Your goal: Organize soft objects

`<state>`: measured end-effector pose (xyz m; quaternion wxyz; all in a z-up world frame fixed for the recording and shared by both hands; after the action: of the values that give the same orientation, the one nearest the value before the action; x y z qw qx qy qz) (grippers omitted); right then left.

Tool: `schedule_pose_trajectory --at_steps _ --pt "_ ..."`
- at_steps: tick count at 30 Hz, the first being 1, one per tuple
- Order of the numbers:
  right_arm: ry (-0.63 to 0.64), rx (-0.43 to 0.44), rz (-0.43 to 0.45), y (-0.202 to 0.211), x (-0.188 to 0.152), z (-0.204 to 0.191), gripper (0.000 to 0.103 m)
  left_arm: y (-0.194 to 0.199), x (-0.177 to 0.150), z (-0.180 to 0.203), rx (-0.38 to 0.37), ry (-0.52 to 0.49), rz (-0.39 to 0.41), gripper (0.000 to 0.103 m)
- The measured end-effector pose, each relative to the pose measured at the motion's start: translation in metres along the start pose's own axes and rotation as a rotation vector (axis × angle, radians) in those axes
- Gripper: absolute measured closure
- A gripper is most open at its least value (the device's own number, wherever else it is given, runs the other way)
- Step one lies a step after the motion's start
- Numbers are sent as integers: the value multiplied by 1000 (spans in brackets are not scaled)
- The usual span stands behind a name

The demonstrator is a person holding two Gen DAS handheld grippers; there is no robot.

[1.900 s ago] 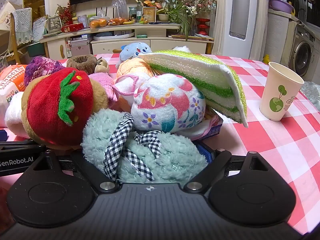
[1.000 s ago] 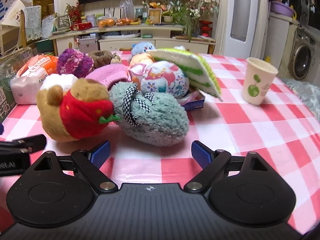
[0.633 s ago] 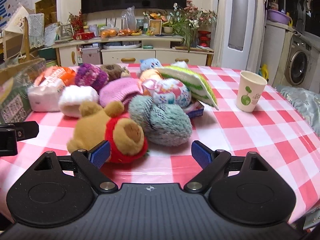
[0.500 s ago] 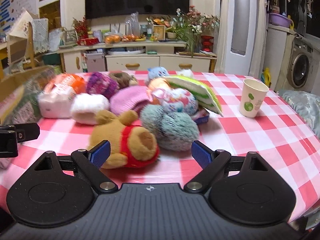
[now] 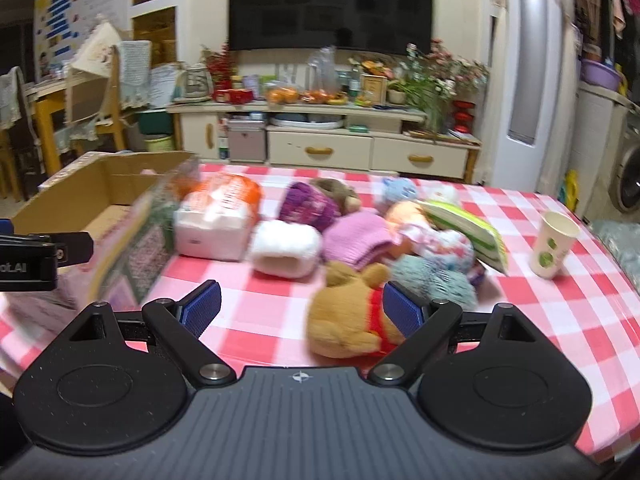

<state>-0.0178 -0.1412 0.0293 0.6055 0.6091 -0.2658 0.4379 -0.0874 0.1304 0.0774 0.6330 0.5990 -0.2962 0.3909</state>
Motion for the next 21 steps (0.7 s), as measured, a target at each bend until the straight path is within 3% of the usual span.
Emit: schedule_pose_trajectory --at_steps 11,21 --pt "63 114 45 10 8 -12 0 7 2 -59 101 57 31 0" --pt "90 138 70 15 7 -6 0 9 2 -82 134 82 46 0"
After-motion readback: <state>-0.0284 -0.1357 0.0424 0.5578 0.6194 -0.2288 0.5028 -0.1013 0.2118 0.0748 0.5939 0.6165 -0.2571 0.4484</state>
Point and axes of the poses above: each gripper's, at about its wrist camera, not at the fingertips, and y roughly against the way its jaws point, z to its right, x to its top, the point moved 8 cm from there along -y, roughly the way its jaws point, and after that the axes turned 8 degrees about y, right-handed, at the moved point
